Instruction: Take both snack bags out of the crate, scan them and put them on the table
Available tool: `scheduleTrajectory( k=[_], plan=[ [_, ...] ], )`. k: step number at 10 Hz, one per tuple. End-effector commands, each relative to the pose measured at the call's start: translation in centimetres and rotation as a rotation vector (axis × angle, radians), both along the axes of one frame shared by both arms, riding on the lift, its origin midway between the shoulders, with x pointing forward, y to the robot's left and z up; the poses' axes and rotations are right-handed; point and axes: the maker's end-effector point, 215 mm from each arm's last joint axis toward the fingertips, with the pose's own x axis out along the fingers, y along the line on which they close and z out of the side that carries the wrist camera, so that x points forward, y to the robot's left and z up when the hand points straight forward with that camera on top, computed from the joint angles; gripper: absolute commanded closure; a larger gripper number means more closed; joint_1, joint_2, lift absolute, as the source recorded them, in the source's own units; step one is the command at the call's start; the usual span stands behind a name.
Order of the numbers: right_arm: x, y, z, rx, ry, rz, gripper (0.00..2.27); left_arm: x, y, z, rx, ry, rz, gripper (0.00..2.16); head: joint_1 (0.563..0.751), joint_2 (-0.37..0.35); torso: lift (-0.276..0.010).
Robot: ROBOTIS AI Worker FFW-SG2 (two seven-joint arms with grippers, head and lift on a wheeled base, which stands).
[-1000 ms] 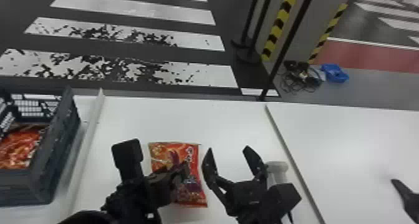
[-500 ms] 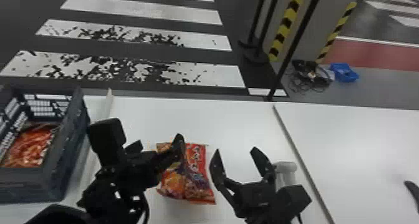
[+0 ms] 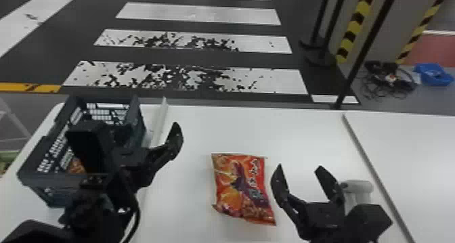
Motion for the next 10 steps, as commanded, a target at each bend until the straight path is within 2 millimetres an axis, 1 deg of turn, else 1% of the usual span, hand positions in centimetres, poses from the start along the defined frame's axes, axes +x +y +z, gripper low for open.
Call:
scheduleTrajectory(
  k=[1,2,3,5,6,8,9,10],
  plan=[
    [0.2,-0.3,-4.1,0.038,0.152,0.001,0.08,-1.6,2.8,0.4,0.097,-0.061,0.017,0.04,0.695,-0.007,-0.092],
    [0.2,-0.2,-5.1,0.054,0.195,0.003,0.08,-2.7,4.1,0.6,0.120,-0.093,0.006,0.05,0.695,0.019,-0.092],
    [0.3,0.1,-5.9,0.072,0.232,0.012,0.08,-3.5,5.2,0.2,0.126,-0.103,0.002,0.07,0.695,0.037,-0.092],
    [-0.3,0.5,-7.7,0.114,0.328,0.042,0.08,-5.3,6.6,0.2,0.147,-0.166,-0.018,0.07,0.695,0.069,-0.092],
    [-1.1,1.0,-9.1,0.140,0.407,0.072,0.08,-6.3,7.1,0.9,0.167,-0.219,-0.024,0.07,0.695,0.085,-0.092],
    [-2.8,1.3,-10.9,0.182,0.528,0.116,0.08,-8.0,8.3,1.2,0.156,-0.260,-0.011,0.07,0.695,0.117,-0.092],
    [-4.0,1.6,-12.2,0.221,0.606,0.153,0.08,-8.6,8.6,0.9,0.152,-0.271,-0.014,0.08,0.695,0.133,-0.092],
    [-4.0,1.9,-11.9,0.262,0.611,0.170,0.08,-8.9,9.0,0.2,0.154,-0.256,-0.009,0.08,0.695,0.141,-0.092]
  ],
)
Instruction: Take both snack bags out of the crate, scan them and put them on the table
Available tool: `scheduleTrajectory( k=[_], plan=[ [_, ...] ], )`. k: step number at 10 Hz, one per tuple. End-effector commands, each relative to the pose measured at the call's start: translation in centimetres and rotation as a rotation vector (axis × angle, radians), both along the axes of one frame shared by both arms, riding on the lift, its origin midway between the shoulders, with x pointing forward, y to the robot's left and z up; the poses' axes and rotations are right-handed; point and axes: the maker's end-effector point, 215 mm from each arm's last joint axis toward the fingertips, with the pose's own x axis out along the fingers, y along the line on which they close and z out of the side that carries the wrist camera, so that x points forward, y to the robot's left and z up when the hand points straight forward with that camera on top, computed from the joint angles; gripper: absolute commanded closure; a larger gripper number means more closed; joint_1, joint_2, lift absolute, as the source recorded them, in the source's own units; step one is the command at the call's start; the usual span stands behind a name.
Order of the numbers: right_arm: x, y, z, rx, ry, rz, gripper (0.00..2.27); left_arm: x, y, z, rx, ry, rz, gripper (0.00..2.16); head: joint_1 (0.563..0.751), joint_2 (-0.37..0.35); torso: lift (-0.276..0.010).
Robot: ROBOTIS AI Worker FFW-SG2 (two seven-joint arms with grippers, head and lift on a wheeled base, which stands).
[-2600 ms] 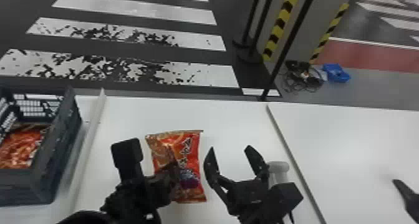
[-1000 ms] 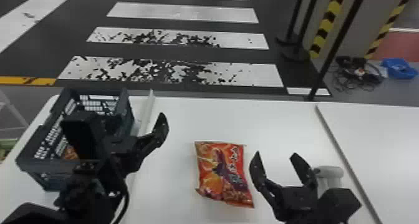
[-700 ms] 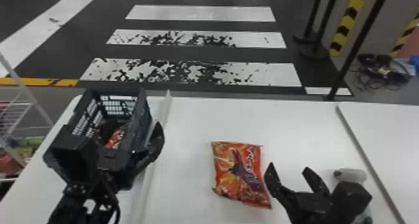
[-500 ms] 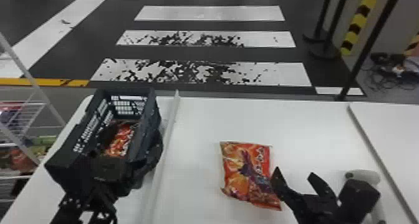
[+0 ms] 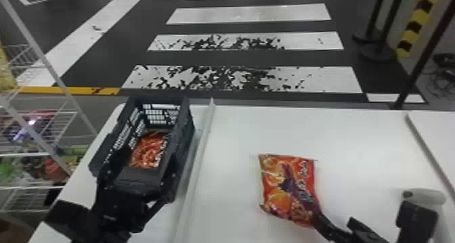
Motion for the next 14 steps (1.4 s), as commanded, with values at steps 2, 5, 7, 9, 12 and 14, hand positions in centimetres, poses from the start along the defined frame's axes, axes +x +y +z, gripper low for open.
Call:
scheduleTrajectory(
  k=[2,5,7,9,12,14],
  plan=[
    [-0.1,1.0,0.7,0.123,0.029,0.016,0.08,-0.4,0.4,-0.4,-0.006,-0.004,0.004,0.08,0.695,0.169,-0.092],
    [-0.6,2.2,-0.1,0.180,0.072,0.046,0.08,-0.5,0.7,-1.1,-0.015,0.010,0.008,0.08,0.695,0.192,-0.092],
    [-0.8,3.1,-1.0,0.229,0.111,0.067,0.08,-0.7,0.5,-2.1,-0.024,0.029,-0.001,0.08,0.695,0.208,-0.092],
    [-0.7,3.6,-1.3,0.254,0.120,0.078,0.08,-0.8,0.3,-2.3,-0.031,0.033,-0.008,0.08,0.695,0.218,-0.092],
    [-0.9,4.0,-1.2,0.302,0.137,0.092,0.57,-0.8,0.3,-2.7,-0.033,0.042,-0.005,0.09,0.695,0.224,-0.092],
    [-1.0,3.6,-1.9,0.308,0.169,0.093,2.18,-0.8,0.3,-2.8,-0.035,0.046,-0.001,0.09,0.695,0.227,-0.092]
  ],
)
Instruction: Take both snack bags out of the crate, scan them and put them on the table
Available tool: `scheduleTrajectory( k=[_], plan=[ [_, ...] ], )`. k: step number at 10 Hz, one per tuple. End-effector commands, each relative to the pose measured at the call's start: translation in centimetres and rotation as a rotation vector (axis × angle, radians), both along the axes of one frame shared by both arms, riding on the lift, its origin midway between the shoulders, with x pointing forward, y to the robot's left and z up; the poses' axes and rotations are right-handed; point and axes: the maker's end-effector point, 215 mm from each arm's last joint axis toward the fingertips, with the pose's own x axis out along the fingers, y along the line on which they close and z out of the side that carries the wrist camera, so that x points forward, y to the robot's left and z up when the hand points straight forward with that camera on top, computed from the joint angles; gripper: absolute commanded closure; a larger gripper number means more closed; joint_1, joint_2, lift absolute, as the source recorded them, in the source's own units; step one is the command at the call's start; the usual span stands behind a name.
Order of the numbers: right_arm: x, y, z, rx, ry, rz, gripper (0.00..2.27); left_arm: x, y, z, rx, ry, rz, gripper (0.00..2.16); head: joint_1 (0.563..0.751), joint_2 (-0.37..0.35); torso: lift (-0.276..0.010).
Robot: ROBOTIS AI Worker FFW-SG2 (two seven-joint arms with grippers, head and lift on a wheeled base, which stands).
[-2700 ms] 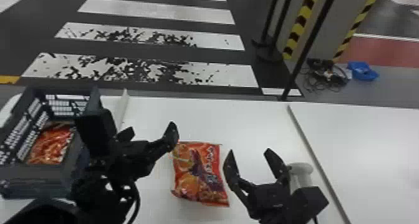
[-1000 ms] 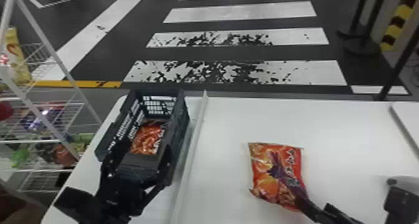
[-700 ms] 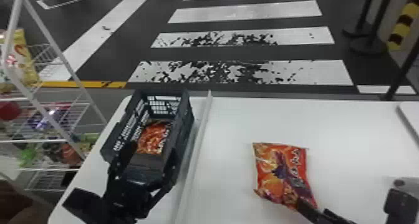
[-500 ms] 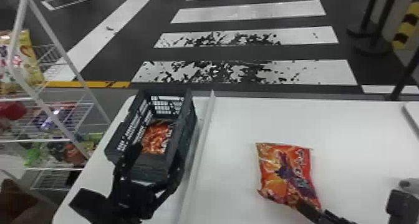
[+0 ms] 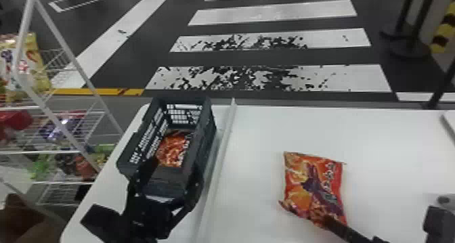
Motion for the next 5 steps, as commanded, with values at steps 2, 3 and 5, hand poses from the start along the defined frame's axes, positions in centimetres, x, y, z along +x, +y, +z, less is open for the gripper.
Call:
scheduleTrajectory(
  k=[2,3,5],
  plan=[
    [0.4,-1.2,-0.3,-0.035,-0.016,-0.012,2.26,-0.1,0.0,-0.7,-0.003,0.013,0.002,0.09,0.695,0.222,-0.092],
    [0.6,-1.6,-0.1,-0.029,-0.025,-0.025,2.26,-0.2,0.0,-1.0,-0.005,0.018,0.005,0.09,0.695,0.216,-0.092],
    [2.3,-3.4,1.2,-0.116,-0.085,-0.054,2.26,-0.2,0.1,-1.1,-0.005,0.021,0.006,0.09,0.695,0.199,-0.092]
  ],
)
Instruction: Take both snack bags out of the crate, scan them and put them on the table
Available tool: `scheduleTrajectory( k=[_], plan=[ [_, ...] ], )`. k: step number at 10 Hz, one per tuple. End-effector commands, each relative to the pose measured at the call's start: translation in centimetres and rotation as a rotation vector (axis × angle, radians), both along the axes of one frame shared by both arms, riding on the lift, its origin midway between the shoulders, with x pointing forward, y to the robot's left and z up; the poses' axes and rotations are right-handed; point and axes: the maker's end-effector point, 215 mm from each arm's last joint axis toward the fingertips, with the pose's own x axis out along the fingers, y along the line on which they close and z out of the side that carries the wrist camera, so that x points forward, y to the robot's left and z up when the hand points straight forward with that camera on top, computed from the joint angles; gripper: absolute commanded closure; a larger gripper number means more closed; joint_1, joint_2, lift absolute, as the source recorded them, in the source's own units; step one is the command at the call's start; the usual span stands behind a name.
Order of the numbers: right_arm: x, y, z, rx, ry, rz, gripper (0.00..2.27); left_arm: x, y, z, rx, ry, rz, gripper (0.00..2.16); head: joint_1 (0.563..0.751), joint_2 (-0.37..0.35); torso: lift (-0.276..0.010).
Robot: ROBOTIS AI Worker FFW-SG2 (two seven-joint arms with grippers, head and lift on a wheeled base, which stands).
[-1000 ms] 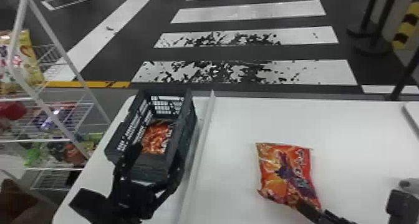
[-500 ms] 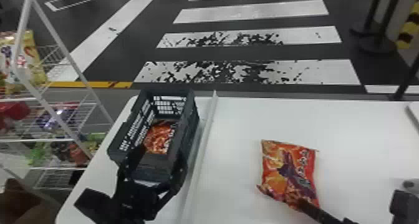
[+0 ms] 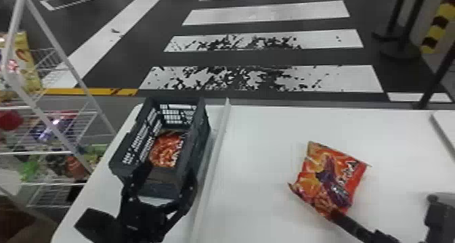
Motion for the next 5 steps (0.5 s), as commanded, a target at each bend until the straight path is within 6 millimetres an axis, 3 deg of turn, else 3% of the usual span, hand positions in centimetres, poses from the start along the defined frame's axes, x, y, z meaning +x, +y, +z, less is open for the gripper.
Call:
scheduleTrajectory(
  k=[1,5],
  plan=[
    [1.5,-1.5,1.4,-0.093,-0.062,-0.020,2.26,0.0,0.0,0.0,-0.001,0.001,0.000,0.09,0.695,0.190,-0.092],
    [5.9,-6.4,4.6,-0.354,-0.218,-0.086,2.26,0.3,0.2,0.3,-0.004,-0.005,-0.005,0.09,0.695,0.123,-0.092]
  ],
)
